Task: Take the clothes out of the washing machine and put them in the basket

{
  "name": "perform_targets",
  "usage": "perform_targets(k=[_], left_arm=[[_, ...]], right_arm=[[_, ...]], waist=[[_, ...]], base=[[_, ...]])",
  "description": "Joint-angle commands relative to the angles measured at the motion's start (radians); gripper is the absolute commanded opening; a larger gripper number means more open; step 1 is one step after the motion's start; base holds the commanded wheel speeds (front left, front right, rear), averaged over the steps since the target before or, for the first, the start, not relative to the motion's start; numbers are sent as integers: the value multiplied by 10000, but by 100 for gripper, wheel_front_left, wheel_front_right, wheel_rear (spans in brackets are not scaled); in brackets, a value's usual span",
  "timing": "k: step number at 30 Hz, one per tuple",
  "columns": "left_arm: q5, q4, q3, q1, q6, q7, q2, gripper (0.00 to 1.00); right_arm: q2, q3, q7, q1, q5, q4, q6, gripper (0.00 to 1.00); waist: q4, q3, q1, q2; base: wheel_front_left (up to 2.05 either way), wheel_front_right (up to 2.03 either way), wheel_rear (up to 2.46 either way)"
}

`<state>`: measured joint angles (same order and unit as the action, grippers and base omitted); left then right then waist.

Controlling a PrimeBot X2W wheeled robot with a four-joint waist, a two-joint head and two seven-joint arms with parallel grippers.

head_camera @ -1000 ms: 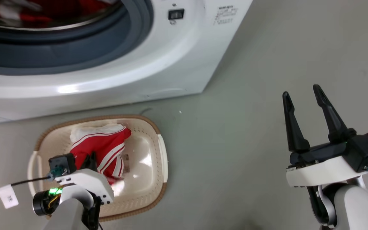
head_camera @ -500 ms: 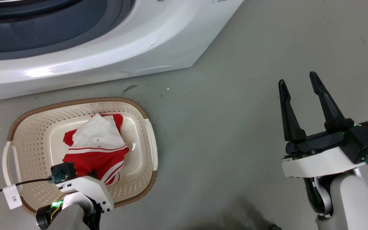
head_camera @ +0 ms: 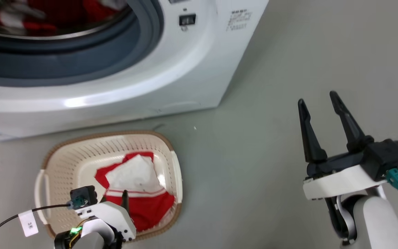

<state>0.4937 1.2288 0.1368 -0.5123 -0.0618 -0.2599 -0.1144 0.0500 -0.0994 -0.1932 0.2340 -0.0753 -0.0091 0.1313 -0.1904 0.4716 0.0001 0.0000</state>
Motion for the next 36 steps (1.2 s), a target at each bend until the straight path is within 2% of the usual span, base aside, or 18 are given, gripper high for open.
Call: perform_targets(k=[1, 9, 22, 28, 32, 36], left_arm=[[-104, -325, -27, 244, 17, -67, 69, 100], [-587, -2569, -438, 1639, 193, -60, 288, 100], [-1838, -6646, -1311, 2841, 551, -53, 364, 100], [-2270, -7709, -1468, 2139, 454, -54, 29, 100], [-2405, -7636, -1429, 1108, 338, 103, -422, 100], [-2521, -7362, -1344, -115, 154, 726, -990, 100]], right_arm=[[6, 34, 43, -226, 81, 20, -10, 100], [4, 262, 465, -1013, 210, -210, -9, 100], [4, 463, 872, -1682, 208, -727, -9, 100], [6, 418, 827, -1654, 86, -814, -10, 100], [4, 346, 779, -1475, -9, -826, -9, 100], [3, 282, 572, -1253, -185, -759, -9, 100]], waist=[[362, -848, -1, 0], [956, -2182, -1, 0], [1459, -2973, -1, 0], [1257, -2838, -1, 0], [909, -2457, -1, 0], [429, -1866, -1, 0]], base=[[0, 0, 0], [0, 0, 0], [0, 0, 0], [0, 0, 0], [0, 0, 0], [0, 0, 0]])
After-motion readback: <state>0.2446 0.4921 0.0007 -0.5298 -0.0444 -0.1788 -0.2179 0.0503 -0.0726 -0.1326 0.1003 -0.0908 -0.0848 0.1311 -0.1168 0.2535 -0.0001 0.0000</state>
